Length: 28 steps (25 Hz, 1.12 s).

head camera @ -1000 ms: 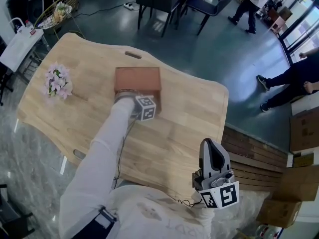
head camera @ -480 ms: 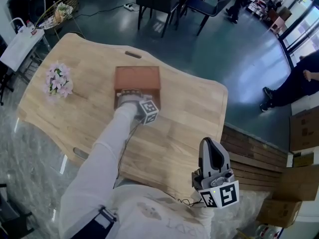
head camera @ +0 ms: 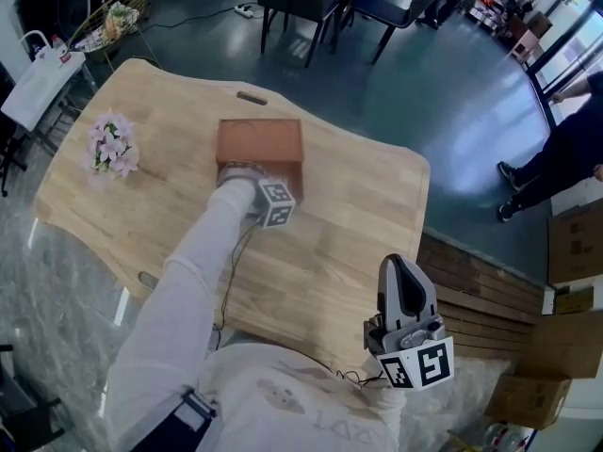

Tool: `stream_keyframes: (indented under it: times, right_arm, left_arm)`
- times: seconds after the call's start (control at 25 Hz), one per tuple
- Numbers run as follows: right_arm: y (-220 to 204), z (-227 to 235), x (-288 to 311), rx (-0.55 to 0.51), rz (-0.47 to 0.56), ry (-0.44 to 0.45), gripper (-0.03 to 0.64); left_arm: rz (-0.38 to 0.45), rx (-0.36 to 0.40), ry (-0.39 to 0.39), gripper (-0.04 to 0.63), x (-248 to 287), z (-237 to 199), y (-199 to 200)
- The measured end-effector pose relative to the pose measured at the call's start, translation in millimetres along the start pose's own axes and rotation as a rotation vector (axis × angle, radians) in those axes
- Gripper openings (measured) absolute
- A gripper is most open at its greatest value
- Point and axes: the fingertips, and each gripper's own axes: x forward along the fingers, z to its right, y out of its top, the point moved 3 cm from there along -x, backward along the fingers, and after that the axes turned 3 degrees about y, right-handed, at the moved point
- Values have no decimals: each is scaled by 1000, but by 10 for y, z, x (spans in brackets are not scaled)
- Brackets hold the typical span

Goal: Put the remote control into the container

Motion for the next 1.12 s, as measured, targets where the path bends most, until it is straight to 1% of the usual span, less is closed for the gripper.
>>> stream_keyframes:
  times: [0.04,0.12,0.2,0.24,0.36,0.44,0.6,0.76,0.92,1.0,1.04,1.12]
  right_arm:
    - [5,-7,-7,-1,1,3,18]
    - [14,-21,-24,-2,5,9,18]
    - [26,-35,-39,-2,11,15,18]
    - [32,-43,-48,-2,14,20,18]
    - [42,-64,-78,4,23,35,18]
    - [49,-81,-77,15,34,48,17]
    - [63,-170,-27,36,54,94,18]
    - [75,-319,58,45,69,160,18]
    - [56,-490,183,50,71,238,18]
    - [41,-585,257,49,63,278,17]
    - [34,-636,299,48,59,299,18]
    - [17,-744,379,46,51,342,18]
  left_arm:
    - [3,-6,2,109,-12,-1,-17]
    - [21,-46,14,108,-42,-22,-51]
    - [59,-116,23,107,-105,-59,-87]
    - [92,-166,27,102,-161,-78,-102]
    - [229,-360,29,38,-406,-99,-147]
    - [326,-480,15,14,-605,-75,-184]
    - [513,-692,-31,12,-1019,77,-253]
    - [694,-894,9,12,-1485,186,-388]
    - [887,-1096,28,12,-2012,218,-593]
    - [972,-1167,58,11,-2309,200,-733]
    - [1011,-1182,82,11,-2465,194,-803]
    - [1078,-1173,141,12,-2790,204,-919]
